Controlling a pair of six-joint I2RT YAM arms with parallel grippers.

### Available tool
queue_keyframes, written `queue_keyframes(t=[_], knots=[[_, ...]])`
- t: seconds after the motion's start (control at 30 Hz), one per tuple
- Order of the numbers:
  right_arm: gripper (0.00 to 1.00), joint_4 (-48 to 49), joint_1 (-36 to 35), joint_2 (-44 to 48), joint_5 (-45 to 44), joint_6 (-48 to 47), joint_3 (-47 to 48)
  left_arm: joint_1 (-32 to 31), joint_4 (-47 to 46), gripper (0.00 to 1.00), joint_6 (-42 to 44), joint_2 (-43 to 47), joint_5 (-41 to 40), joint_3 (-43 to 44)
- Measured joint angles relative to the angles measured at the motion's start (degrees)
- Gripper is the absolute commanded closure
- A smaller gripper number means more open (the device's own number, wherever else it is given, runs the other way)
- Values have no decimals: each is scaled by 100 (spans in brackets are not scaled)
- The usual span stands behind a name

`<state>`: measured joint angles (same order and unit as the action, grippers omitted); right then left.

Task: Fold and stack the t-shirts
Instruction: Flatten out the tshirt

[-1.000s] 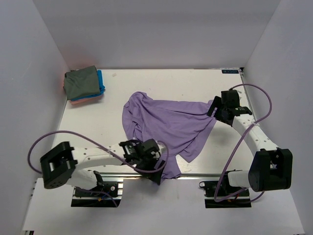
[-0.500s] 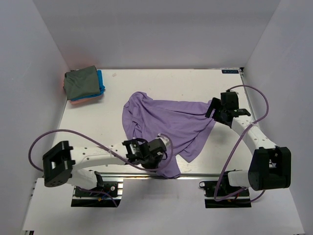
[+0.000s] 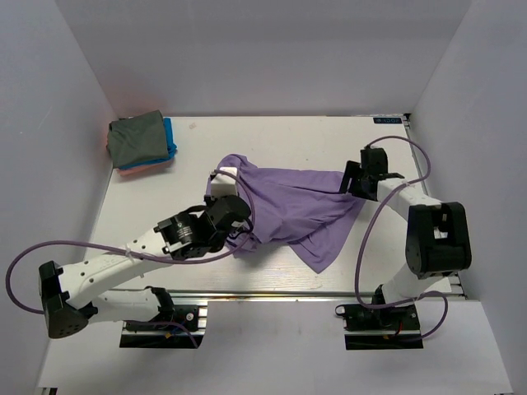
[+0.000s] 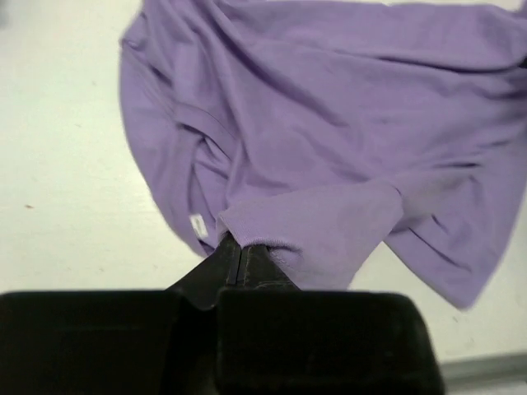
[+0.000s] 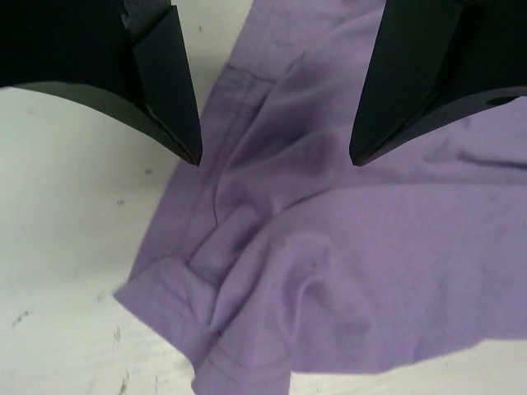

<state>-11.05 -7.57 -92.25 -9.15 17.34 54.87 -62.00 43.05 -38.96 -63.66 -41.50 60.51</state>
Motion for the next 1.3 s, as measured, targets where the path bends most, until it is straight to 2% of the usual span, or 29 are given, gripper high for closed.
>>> queue_keyframes(t=[0.23,0.33,0.37,0.4,0.47,0.5,0.6,0.9,1.3], knots=[[28,466,0,-345,24,-11,98,584,-293,100,315,-645,-208,116],[37,540,0,-581,-2,-2,243,820,-457,100,476,-752,-146,114],[42,551,0,-682,-9,-2,297,898,-544,100,535,-741,-131,114],[53,542,0,-796,-13,-2,369,973,-632,100,597,-726,-109,114],[65,522,0,-986,-9,4,496,1128,-761,100,708,-713,-61,114],[68,520,0,-1047,-7,28,533,1191,-804,100,748,-713,-44,116],[99,535,0,-1056,13,74,535,1401,-892,100,868,-730,26,116],[100,629,0,-691,28,192,553,1899,-1010,100,1274,-791,74,317],[100,-717,103,750,-332,251,1967,2500,-1915,100,2736,-802,-511,2074]])
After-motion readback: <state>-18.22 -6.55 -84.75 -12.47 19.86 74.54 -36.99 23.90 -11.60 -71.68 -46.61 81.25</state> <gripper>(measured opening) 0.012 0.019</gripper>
